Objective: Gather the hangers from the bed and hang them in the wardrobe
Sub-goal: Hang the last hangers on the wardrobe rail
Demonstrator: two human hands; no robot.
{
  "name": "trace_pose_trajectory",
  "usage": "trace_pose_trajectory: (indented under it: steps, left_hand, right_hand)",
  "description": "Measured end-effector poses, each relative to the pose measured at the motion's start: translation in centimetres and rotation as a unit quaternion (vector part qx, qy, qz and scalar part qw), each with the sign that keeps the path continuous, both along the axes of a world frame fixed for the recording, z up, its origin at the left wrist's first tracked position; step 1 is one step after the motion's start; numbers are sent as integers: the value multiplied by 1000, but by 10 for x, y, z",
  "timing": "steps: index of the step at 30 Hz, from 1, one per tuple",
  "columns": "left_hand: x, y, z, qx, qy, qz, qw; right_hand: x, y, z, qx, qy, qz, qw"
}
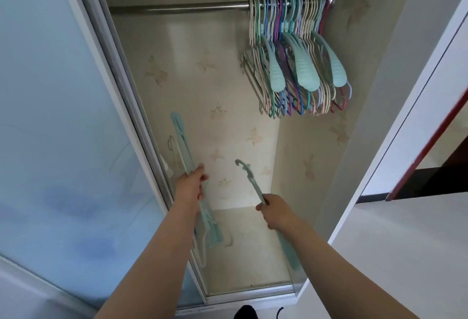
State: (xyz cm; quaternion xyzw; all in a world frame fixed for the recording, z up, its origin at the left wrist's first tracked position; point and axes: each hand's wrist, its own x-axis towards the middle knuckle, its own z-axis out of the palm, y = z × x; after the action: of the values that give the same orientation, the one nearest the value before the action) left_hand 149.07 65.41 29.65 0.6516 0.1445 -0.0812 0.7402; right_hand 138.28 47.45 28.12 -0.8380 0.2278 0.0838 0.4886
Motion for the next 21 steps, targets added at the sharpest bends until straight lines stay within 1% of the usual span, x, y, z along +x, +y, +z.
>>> trace_pose_trajectory:
  steps: [2, 4, 8, 11, 13, 19, 21]
  left_hand:
    - [-3, -8, 5, -16, -28, -17, 999]
    - [-3, -15, 12, -17, -39, -32, 999]
    - [-2, -22, 15, -7, -63, -53, 997]
    - [-3, -23, 10, 31, -79, -47, 995]
    - [-2, -25, 9, 38, -79, -31, 996]
    - [8, -28, 11, 45, -55, 7, 997]
    - [13, -27, 16, 43, -58, 17, 997]
  right_hand:
    - [-3, 6, -1, -8, -15, 47, 999]
    - [-5, 11, -1, -23, -27, 88, 995]
    - [-8, 13, -4, -41, -40, 136, 989]
    - [-10, 11, -4, -34, -58, 153, 986]
    - [-9, 6, -4, -48, -63, 161, 984]
    - [-9, -21, -7, -180, -34, 143, 973]
    - [-11, -32, -7, -189, -18, 146, 971]
